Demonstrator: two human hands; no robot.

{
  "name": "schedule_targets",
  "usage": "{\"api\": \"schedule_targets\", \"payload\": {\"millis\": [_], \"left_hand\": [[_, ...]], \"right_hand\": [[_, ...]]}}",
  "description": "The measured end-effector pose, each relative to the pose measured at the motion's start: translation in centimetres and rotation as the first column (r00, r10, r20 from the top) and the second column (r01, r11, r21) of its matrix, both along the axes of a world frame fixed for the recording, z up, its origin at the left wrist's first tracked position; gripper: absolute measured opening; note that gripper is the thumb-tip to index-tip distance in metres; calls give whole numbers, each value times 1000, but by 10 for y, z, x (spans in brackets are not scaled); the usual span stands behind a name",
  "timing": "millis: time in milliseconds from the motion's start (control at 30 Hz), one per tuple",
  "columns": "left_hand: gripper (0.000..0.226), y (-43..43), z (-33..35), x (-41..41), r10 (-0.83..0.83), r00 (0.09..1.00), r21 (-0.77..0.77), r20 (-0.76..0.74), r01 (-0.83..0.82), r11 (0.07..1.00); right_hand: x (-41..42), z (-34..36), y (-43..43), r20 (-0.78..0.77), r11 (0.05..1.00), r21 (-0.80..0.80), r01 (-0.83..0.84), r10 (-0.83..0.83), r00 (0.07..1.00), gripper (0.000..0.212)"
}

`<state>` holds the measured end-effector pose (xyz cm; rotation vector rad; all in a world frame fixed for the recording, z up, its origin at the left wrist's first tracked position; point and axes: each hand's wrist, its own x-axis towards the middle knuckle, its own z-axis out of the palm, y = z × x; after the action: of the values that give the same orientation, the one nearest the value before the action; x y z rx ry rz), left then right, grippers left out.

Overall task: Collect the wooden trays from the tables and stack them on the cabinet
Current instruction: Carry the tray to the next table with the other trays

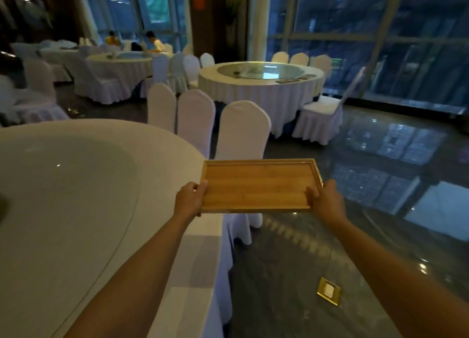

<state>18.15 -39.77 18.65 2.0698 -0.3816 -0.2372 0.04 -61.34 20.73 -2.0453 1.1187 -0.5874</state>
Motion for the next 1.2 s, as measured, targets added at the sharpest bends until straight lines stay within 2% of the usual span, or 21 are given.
{"api": "schedule_targets", "payload": {"millis": [200, 500, 667, 967, 1200], "left_hand": [[38, -134, 4, 7, -98, 995, 36, 15, 98, 995], [46, -331, 28, 32, -198, 979, 59, 39, 195, 979], [36, -419, 26, 62, -225, 972, 72, 74, 220, 973], [42, -606, -5, 174, -279, 957, 178, 75, 262, 948], [40, -772, 26, 302, -280, 955, 218, 96, 254, 942]], "right_hand": [[-13, -3, -121, -19, 999, -41, 36, -37, 999, 41], [-10, 12, -300, 47, 995, -70, 71, -67, 997, 38], [14, 3, -385, 50, 995, -30, 98, -96, 994, 38], [117, -25, -573, -11, 988, -40, 148, -148, 989, 47], [239, 1, -733, 54, 991, -1, 137, -137, 989, 40]]}}
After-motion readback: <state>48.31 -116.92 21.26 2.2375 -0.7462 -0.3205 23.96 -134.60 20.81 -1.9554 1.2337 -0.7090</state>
